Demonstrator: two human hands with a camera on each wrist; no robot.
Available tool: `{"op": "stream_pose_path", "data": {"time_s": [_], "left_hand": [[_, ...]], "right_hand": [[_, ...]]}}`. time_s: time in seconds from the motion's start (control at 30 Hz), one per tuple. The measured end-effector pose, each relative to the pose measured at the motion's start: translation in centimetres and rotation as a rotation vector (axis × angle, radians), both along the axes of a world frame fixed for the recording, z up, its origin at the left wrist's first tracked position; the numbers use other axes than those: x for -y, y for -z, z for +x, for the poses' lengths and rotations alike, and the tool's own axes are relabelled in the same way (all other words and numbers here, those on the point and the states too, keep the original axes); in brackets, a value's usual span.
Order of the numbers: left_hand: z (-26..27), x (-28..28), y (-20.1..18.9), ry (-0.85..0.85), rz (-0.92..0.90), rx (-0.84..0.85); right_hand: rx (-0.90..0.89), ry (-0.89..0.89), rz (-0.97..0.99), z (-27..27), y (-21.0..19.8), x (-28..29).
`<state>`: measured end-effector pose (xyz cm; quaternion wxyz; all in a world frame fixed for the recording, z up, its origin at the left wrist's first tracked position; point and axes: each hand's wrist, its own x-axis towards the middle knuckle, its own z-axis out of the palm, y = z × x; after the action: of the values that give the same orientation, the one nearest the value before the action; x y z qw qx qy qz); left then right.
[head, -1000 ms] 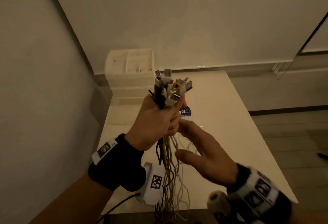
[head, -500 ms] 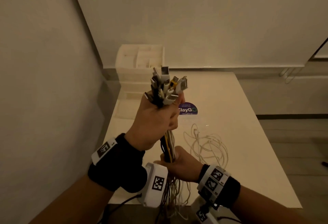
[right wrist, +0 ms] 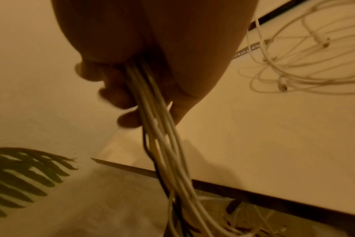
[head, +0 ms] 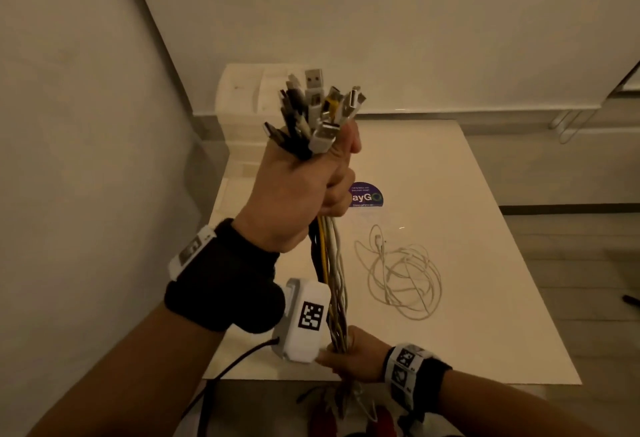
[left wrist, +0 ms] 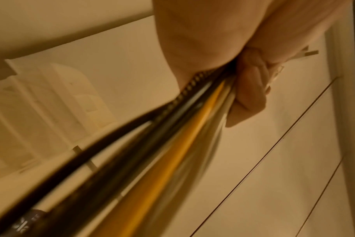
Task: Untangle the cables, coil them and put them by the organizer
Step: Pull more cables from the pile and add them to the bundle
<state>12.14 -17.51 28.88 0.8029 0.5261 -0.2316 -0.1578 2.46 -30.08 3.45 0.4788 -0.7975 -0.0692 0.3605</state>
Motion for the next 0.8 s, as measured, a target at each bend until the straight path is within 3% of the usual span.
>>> {"op": "stream_pose_path", "data": {"time_s": [0.1, 0.17, 0.37, 0.47, 0.57, 0.63, 0.7, 0.8], "left_hand": [[-0.2, 0.7, 1.2, -0.019, 0.025, -0.018], [-0.1, 0.6, 1.3, -0.027, 0.028, -0.021], [0.8, 0.9, 0.4, -0.014, -0.051, -0.065], [1.0, 1.6, 0.6, -0.005, -0.03, -0.058], [1.7, 2.2, 0.8, -0.027, -0.034, -0.097], [2.0, 2.6, 0.9, -0.064, -0.045, -0.119], [2.4, 3.2, 1.1, -0.109, -0.03, -0.125], [2.8, 4.1, 1.6, -0.181, 0.064, -0.105]], "right_hand": [[-0.007, 0.116, -0.054, 0.0, 2.3, 0.1], [0.038, 0.115, -0.126, 0.0, 1.6, 0.5], [0.114, -0.165, -0.144, 0.9, -3.6, 4.8], [0.065, -0.228, -0.294, 3.2, -5.9, 8.8], [0.136, -0.074, -0.463, 6.9, -7.1, 12.2], [0.192, 0.098, -0.611, 9.4, -5.9, 13.6], [0.138, 0.179, -0.748, 11.2, -4.0, 13.7], [0.001, 0.203, -0.803, 11.9, -1.3, 12.9]]}}
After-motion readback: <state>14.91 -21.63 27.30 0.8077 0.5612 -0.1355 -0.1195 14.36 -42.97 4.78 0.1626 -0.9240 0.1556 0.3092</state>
